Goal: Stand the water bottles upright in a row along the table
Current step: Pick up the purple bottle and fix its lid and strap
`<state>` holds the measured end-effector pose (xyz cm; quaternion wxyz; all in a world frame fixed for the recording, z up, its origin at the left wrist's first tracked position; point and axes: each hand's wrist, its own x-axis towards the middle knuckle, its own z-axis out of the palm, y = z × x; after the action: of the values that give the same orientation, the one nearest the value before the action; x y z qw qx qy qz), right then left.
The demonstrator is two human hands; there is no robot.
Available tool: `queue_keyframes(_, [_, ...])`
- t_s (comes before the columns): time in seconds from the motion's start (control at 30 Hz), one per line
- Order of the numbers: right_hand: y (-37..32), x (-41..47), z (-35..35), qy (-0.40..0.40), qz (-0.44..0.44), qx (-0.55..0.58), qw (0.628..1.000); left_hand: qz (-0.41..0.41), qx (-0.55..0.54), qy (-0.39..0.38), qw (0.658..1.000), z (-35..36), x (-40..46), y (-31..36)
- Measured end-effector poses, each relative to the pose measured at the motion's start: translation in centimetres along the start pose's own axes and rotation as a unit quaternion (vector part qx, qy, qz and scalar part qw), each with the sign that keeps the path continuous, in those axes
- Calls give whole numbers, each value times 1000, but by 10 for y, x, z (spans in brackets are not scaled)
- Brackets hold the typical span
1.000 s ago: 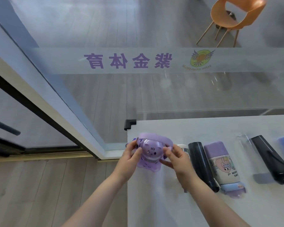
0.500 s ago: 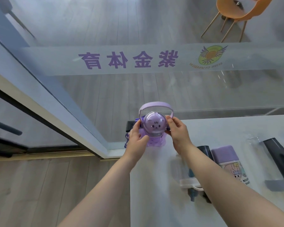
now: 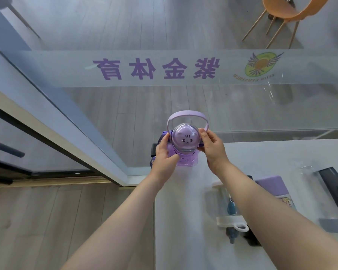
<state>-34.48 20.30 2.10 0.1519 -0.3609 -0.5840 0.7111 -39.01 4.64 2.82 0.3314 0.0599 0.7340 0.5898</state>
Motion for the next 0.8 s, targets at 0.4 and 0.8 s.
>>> queue_keyframes(0.4, [-12, -15, -11, -9, -19, -118, 993, 30, 58, -23, 998, -6, -3, -9])
queue_keyframes(0.8, [19, -135, -115, 4, -43, -379, 924, -6, 202, -46, 978, 14, -69, -46])
